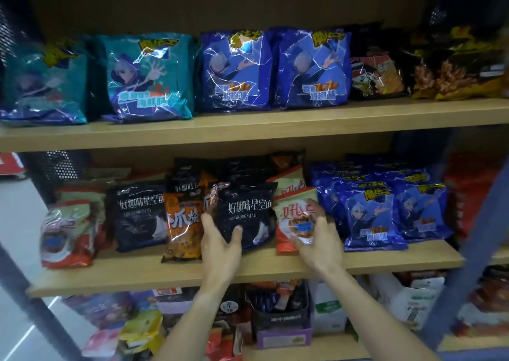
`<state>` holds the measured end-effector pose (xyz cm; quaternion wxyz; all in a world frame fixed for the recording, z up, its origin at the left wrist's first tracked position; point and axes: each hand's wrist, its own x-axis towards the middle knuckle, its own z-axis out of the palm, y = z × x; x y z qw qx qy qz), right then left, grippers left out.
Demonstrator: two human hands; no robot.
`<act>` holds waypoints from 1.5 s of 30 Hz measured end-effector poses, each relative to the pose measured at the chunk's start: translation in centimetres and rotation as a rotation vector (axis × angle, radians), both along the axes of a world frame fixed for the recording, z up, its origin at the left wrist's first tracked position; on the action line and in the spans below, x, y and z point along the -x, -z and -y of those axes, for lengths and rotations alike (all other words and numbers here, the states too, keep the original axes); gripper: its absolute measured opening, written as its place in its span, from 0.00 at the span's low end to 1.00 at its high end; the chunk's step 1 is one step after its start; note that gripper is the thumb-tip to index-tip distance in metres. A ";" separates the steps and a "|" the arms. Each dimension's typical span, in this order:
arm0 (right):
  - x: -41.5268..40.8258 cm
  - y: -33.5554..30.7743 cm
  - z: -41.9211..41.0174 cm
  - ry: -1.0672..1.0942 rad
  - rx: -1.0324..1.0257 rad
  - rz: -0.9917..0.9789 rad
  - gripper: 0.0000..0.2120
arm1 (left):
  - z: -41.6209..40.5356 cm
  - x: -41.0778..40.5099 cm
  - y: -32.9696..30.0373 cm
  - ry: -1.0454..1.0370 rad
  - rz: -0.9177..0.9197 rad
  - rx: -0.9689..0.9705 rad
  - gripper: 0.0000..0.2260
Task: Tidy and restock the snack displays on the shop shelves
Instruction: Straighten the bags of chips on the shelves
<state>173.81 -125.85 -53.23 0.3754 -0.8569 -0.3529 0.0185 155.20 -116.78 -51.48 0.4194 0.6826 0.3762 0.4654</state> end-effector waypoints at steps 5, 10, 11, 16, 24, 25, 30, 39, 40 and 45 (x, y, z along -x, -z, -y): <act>-2.5 0.2 1.1 0.014 -0.243 -0.012 0.42 | -1.6 -1.9 2.2 -0.128 -0.217 -0.156 0.26; -3.0 -1.8 -1.0 -0.175 -0.122 0.009 0.42 | -1.5 -2.5 3.2 -0.316 -0.420 -0.404 0.35; -3.0 -2.0 -1.3 -0.173 -0.082 0.068 0.40 | -1.6 -2.3 3.4 -0.333 -0.455 -0.442 0.35; -3.4 -5.9 -2.5 -0.225 0.062 0.449 0.48 | -1.9 -1.7 5.2 -0.261 -0.619 -0.621 0.24; -5.3 -10.5 -6.1 -0.474 0.556 0.585 0.49 | -2.5 -1.4 6.2 -0.186 -0.637 -0.593 0.29; -5.3 -10.6 -5.9 -0.469 0.560 0.614 0.45 | -2.6 -1.3 6.2 -0.182 -0.641 -0.599 0.29; -5.4 -11.0 -4.3 -0.448 0.564 0.781 0.31 | -2.5 -1.7 6.1 -0.197 -0.704 -0.642 0.29; -5.4 -11.6 0.9 -0.388 0.386 0.853 0.17 | -2.7 -2.0 6.1 -0.097 -0.714 -0.648 0.29; -5.3 -11.7 1.5 -0.365 0.330 0.849 0.18 | -2.7 -2.0 6.2 -0.096 -0.713 -0.646 0.29; -3.4 -12.7 3.9 -0.219 0.294 0.864 0.17 | -2.0 -1.5 5.3 -0.101 -0.616 -0.654 0.24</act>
